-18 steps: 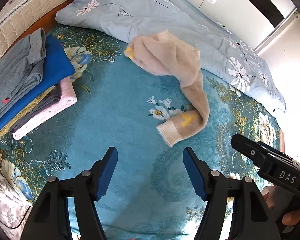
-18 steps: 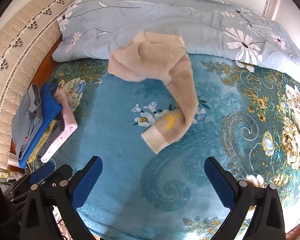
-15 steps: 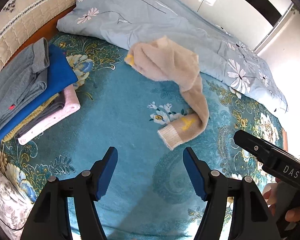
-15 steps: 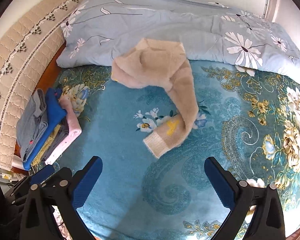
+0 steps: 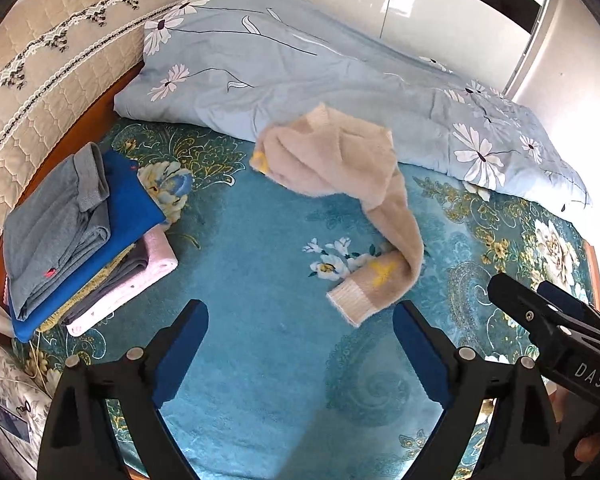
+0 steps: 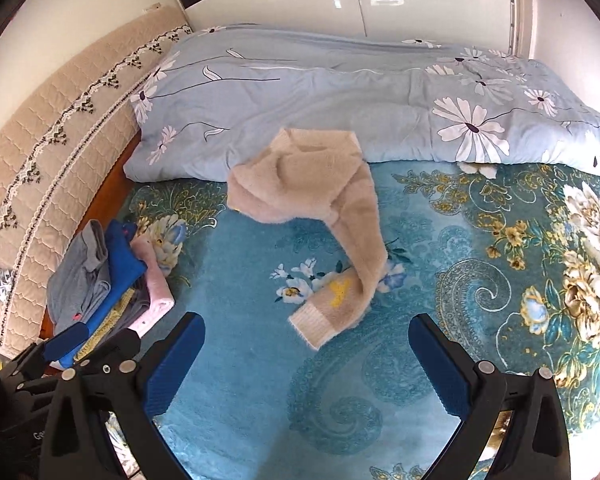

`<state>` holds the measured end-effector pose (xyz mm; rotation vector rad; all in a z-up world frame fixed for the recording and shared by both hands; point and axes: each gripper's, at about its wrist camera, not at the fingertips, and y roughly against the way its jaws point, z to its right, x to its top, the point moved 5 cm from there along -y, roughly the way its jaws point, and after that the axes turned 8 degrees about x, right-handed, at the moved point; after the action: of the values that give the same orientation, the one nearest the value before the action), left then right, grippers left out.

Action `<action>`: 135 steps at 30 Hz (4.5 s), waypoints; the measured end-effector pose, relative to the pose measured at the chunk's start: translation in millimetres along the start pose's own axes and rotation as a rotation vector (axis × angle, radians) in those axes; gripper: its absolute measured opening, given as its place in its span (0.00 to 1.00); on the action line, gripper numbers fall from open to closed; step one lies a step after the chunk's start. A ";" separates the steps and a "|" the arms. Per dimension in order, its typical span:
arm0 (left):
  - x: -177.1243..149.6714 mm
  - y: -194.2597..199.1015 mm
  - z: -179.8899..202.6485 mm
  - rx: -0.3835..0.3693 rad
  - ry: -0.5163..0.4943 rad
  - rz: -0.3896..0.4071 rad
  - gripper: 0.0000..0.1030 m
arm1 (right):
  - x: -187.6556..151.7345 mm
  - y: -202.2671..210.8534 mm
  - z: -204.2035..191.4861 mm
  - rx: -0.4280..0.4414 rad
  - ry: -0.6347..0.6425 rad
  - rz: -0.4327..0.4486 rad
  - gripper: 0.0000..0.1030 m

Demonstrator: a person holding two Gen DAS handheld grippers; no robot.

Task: Fold clothes
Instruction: 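Move both grippers toward the crumpled beige sweater on the bed, then grasp the sweater body with the left gripper and lift it up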

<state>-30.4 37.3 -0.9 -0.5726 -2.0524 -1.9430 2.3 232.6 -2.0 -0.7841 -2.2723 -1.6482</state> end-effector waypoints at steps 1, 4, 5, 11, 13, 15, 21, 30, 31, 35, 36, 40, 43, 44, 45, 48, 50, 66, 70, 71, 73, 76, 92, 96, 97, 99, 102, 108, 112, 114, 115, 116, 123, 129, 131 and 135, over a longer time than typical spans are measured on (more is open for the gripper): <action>0.9 -1.6 2.2 -0.001 -0.007 -0.003 0.91 | 0.6 -0.8 -0.2 0.005 -0.005 0.004 1.00; 5.1 -5.2 5.5 -0.009 -0.009 -0.007 0.91 | 3.1 -3.9 0.3 0.009 -0.013 0.008 1.00; 6.5 -6.5 5.6 -0.013 -0.005 -0.008 0.91 | 4.2 -5.8 0.2 0.007 -0.011 0.008 1.00; 19.1 -21.2 5.1 -0.015 -0.018 -0.040 0.91 | 17.4 -22.2 -1.6 0.002 -0.022 0.003 1.00; 23.0 -27.3 3.4 -0.008 -0.028 -0.046 0.91 | 22.6 -31.0 -3.5 0.003 -0.024 -0.007 1.00; 28.4 -34.5 0.5 -0.005 -0.033 -0.058 0.91 | 27.0 -40.4 -4.0 0.002 -0.021 -0.015 1.00; 49.3 -57.5 -2.4 0.000 -0.040 -0.058 0.91 | 42.5 -72.9 -0.7 0.050 -0.066 -0.062 1.00; 74.2 -94.7 4.8 -0.018 -0.036 -0.083 0.91 | 62.1 -103.3 -0.7 0.042 -0.016 -0.061 1.00; 77.0 -97.8 6.1 -0.021 -0.036 -0.084 0.91 | 63.4 -106.9 1.0 0.038 -0.016 -0.066 1.00; 83.8 -109.5 12.3 -0.024 -0.063 -0.087 0.91 | 67.6 -118.6 5.2 0.047 -0.002 -0.080 1.00; 84.6 -112.3 13.7 -0.025 -0.072 -0.089 0.91 | 68.4 -121.0 6.3 0.043 0.003 -0.080 1.00; 87.5 -123.3 17.6 -0.028 -0.085 -0.103 0.91 | 70.9 -129.2 8.7 0.049 0.020 -0.082 1.00; 89.6 -131.1 19.2 -0.026 -0.086 -0.110 0.91 | 71.8 -136.5 10.7 0.040 0.025 -0.090 1.00; 90.1 -133.7 19.4 -0.024 -0.086 -0.114 0.91 | 72.0 -139.2 11.5 0.037 0.027 -0.093 1.00; 90.9 -135.5 20.0 -0.023 -0.090 -0.112 0.91 | 72.1 -142.0 12.4 0.035 0.028 -0.098 1.00; 93.4 -141.1 21.7 -0.021 -0.103 -0.108 0.91 | 72.8 -148.5 14.5 0.040 0.030 -0.105 1.00; 95.2 -144.8 22.7 -0.019 -0.111 -0.106 0.90 | 74.0 -152.2 15.4 0.036 0.037 -0.106 1.00; 148.6 -227.2 36.6 -0.137 0.042 -0.228 0.91 | 77.8 -156.3 77.3 0.102 -0.216 -0.103 1.00; 177.6 -258.2 62.5 -0.146 0.067 -0.268 0.91 | 69.2 -143.1 100.3 0.092 -0.271 -0.112 1.00; 184.4 -265.3 67.5 -0.145 0.081 -0.276 0.91 | 66.1 -139.7 105.2 0.083 -0.281 -0.118 1.00; 195.9 -278.4 76.4 -0.143 0.106 -0.296 0.88 | 59.5 -131.8 115.0 0.065 -0.303 -0.129 1.00; 205.4 -296.1 85.6 -0.108 0.120 -0.342 0.67 | 47.2 -120.5 129.8 0.058 -0.348 -0.135 1.00; 178.1 -178.0 49.5 -0.148 0.139 -0.165 0.07 | 29.3 -69.3 149.6 0.050 -0.470 -0.103 1.00; 201.0 -117.8 31.0 -0.151 0.088 -0.032 0.07 | 29.1 -47.2 142.0 0.065 -0.468 -0.064 1.00; 209.0 -101.9 25.9 -0.157 0.077 0.004 0.06 | 27.9 -41.2 141.4 0.067 -0.470 -0.054 1.00; 224.9 -66.0 17.1 -0.174 0.055 0.080 0.06 | 24.6 -28.7 140.1 0.071 -0.477 -0.033 1.00; 248.1 -15.9 1.3 -0.205 0.023 0.176 0.06 | 18.4 -7.8 142.7 0.076 -0.485 0.004 1.00; 251.6 57.6 23.1 -0.276 -0.146 0.278 0.06 | -7.1 27.8 157.0 0.067 -0.531 0.056 1.00; 238.8 68.6 60.7 -0.346 -0.172 0.259 0.06 | -25.7 49.2 171.4 0.051 -0.579 0.086 1.00; 237.6 73.0 79.7 -0.383 -0.155 0.243 0.06 | -32.9 59.9 179.0 0.036 -0.601 0.101 1.00; 240.2 76.8 80.6 -0.423 -0.111 0.247 0.06 | -35.6 65.4 182.3 0.029 -0.610 0.110 1.00; 242.9 80.7 81.5 -0.463 -0.067 0.251 0.06 | -37.7 70.8 185.4 0.023 -0.617 0.120 1.00; 195.4 43.3 31.7 -0.597 0.335 0.179 0.06 | -51.4 91.0 198.1 -0.015 -0.631 0.134 1.00; 36.7 -102.1 16.6 -0.333 0.289 -0.257 0.06 | -69.1 74.2 199.2 -0.029 -0.634 0.060 1.00; -14.1 -134.5 14.8 -0.232 0.235 -0.378 0.06 | -74.3 64.9 194.8 -0.029 -0.629 0.026 1.00; -89.2 -165.7 5.1 -0.106 0.162 -0.534 0.06 | -81.7 44.3 185.5 -0.025 -0.607 -0.047 1.00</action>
<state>-25.2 28.0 -188.8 0.1370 -2.1586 -2.2962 117.4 391.9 -68.6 -1.4048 -2.6682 -1.6176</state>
